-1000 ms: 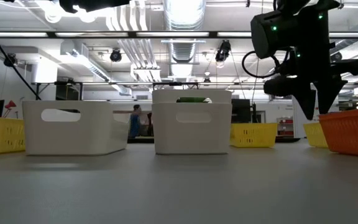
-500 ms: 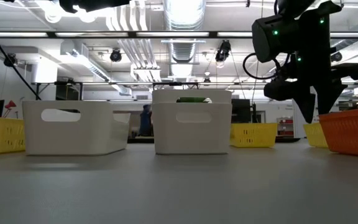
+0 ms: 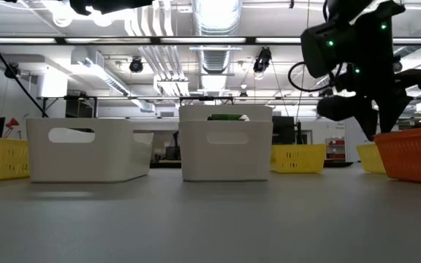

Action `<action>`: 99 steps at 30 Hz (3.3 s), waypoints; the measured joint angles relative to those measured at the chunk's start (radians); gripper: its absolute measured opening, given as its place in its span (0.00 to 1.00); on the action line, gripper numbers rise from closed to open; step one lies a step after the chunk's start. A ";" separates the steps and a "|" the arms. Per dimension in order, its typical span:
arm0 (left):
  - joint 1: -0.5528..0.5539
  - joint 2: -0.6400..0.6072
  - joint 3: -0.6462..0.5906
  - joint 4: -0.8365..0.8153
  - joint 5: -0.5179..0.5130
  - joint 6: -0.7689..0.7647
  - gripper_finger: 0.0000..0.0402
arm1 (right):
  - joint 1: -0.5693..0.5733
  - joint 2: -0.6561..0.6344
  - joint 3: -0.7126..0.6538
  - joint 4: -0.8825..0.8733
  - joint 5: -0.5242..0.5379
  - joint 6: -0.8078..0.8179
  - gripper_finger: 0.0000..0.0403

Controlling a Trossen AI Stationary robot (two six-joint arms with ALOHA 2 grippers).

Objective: Stack baskets by color
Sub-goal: Stack the right yellow bin on the top middle yellow bin

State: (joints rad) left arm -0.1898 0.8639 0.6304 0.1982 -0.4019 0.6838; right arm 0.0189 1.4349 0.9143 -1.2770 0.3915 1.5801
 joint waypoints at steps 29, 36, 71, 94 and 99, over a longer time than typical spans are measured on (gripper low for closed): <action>-0.001 0.000 0.000 0.001 0.000 0.002 0.50 | -0.003 0.000 0.018 0.025 0.100 -0.037 0.02; -0.001 0.000 0.000 0.001 0.000 0.002 0.50 | -0.062 0.000 0.203 -0.042 0.143 -0.120 0.02; 0.000 0.000 0.000 -0.008 0.000 0.001 0.50 | -0.222 0.434 0.738 0.031 0.105 -0.349 0.02; -0.001 0.000 0.000 -0.022 0.000 0.001 0.50 | -0.229 0.486 0.709 0.064 0.178 -0.315 0.14; -0.001 0.000 0.000 -0.021 0.000 0.001 0.50 | -0.229 0.505 0.709 0.055 0.174 -0.320 0.22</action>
State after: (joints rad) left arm -0.1909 0.8635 0.6304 0.1772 -0.4015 0.6849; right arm -0.2104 1.9404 1.6230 -1.2217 0.5652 1.2602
